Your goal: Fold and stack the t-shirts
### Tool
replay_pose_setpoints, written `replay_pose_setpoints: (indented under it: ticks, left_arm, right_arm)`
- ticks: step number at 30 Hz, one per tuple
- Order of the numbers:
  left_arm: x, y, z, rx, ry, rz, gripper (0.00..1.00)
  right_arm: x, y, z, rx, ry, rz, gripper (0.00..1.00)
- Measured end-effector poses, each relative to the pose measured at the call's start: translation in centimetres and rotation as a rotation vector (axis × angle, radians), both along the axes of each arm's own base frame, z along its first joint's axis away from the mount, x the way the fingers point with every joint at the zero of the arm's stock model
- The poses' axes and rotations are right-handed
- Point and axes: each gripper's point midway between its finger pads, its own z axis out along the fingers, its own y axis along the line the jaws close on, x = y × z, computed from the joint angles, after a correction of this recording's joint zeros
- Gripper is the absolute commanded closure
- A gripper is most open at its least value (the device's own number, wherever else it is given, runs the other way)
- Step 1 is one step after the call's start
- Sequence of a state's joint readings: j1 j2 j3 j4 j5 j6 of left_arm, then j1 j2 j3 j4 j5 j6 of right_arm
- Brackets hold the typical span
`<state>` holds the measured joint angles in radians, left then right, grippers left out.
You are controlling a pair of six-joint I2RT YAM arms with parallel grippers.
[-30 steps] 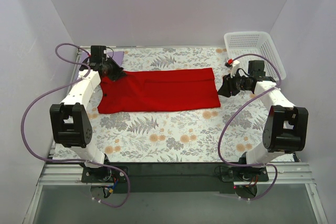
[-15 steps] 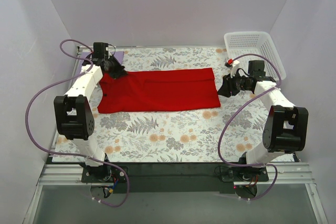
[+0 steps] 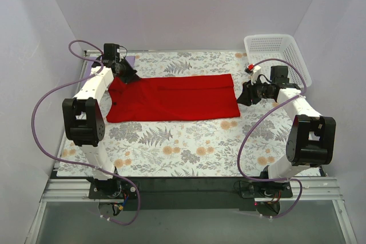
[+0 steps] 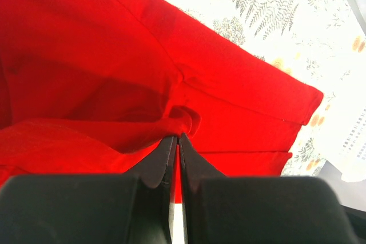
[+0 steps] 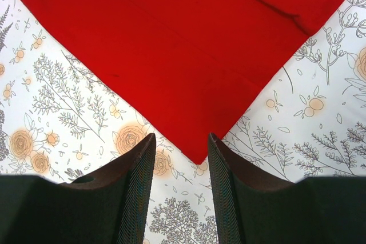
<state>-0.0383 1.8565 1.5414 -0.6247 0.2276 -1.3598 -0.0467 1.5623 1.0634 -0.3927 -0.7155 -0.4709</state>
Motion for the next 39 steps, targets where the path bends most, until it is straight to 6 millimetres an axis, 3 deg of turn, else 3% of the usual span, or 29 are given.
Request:
replay_pose_setpoints:
  ticks: [24, 25, 27, 28, 29, 31, 35, 38, 39]
  left_arm:
    - [1.6, 0.0, -1.7, 0.015, 0.043, -0.016, 1.00]
    - [1.7, 0.0, -1.7, 0.015, 0.045, -0.016, 0.98]
    - [2.1, 0.0, -1.6, 0.022, 0.044, -0.027, 0.78]
    - [2.4, 0.0, -1.6, 0.028, 0.047, -0.034, 0.62]
    - [3.0, 0.1, -1.5, 0.035, 0.041, -0.043, 0.56]
    - [4.0, 0.4, -1.1, 0.058, 0.023, -0.044, 0.30]
    - [4.9, 1.3, 1.1, 0.115, -0.044, -0.037, 0.28]
    - [4.4, 2.1, 4.6, 0.150, -0.140, -0.030, 0.23]
    - [3.4, 2.5, 5.9, 0.158, -0.183, -0.025, 0.23]
  right_arm:
    - [0.0, -0.2, 0.0, 0.002, 0.002, -0.004, 0.51]
    - [0.0, -0.2, 0.0, 0.002, 0.002, -0.004, 0.51]
    - [0.0, -0.2, 0.0, 0.002, 0.002, -0.004, 0.51]
    - [0.0, -0.2, 0.0, 0.002, 0.002, -0.004, 0.51]
    - [0.0, -0.2, 0.0, 0.002, 0.002, -0.004, 0.51]
    - [0.0, -0.1, 0.0, 0.003, 0.002, -0.003, 0.51]
    - [0.0, 0.0, 0.0, 0.008, 0.000, 0.004, 0.51]
    - [-0.2, 0.2, 0.2, 0.021, -0.004, 0.019, 0.51]
    - [-0.3, 0.4, 0.2, 0.027, -0.004, 0.030, 0.51]
